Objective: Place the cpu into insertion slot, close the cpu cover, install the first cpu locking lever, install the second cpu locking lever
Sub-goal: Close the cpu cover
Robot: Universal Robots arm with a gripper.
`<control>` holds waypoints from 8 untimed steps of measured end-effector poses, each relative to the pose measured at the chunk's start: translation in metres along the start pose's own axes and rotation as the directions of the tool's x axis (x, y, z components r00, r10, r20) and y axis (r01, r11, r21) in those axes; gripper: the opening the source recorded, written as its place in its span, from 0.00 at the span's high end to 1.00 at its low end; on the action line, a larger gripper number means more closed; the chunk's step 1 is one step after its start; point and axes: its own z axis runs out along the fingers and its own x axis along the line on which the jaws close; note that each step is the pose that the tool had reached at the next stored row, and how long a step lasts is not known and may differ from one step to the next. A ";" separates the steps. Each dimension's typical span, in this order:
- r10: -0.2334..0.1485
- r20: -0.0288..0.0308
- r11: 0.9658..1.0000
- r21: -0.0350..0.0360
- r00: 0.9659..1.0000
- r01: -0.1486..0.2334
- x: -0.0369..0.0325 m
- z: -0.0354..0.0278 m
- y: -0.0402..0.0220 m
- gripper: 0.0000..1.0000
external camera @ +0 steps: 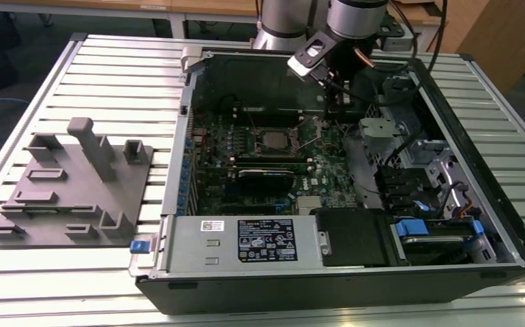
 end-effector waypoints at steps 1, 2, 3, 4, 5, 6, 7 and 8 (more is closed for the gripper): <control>0.002 0.000 1.000 0.000 1.000 -0.002 0.0000 0.0013 0.0009 0.90; 0.003 0.000 1.000 0.000 1.000 -0.003 0.0000 0.0026 0.0016 0.90; 0.005 0.000 1.000 0.000 1.000 -0.005 0.0000 0.0033 0.0022 0.90; 0.005 0.000 1.000 0.000 1.000 -0.005 0.0000 0.0033 0.0023 0.90; 0.005 0.001 1.000 0.000 1.000 -0.005 0.0000 0.0033 0.0023 0.90; 0.005 0.001 1.000 0.000 1.000 -0.005 0.0000 0.0033 0.0024 0.90; 0.005 0.001 1.000 0.000 1.000 -0.005 0.0000 0.0034 0.0025 0.90; 0.005 0.000 1.000 0.000 1.000 -0.005 0.0000 0.0035 0.0025 0.90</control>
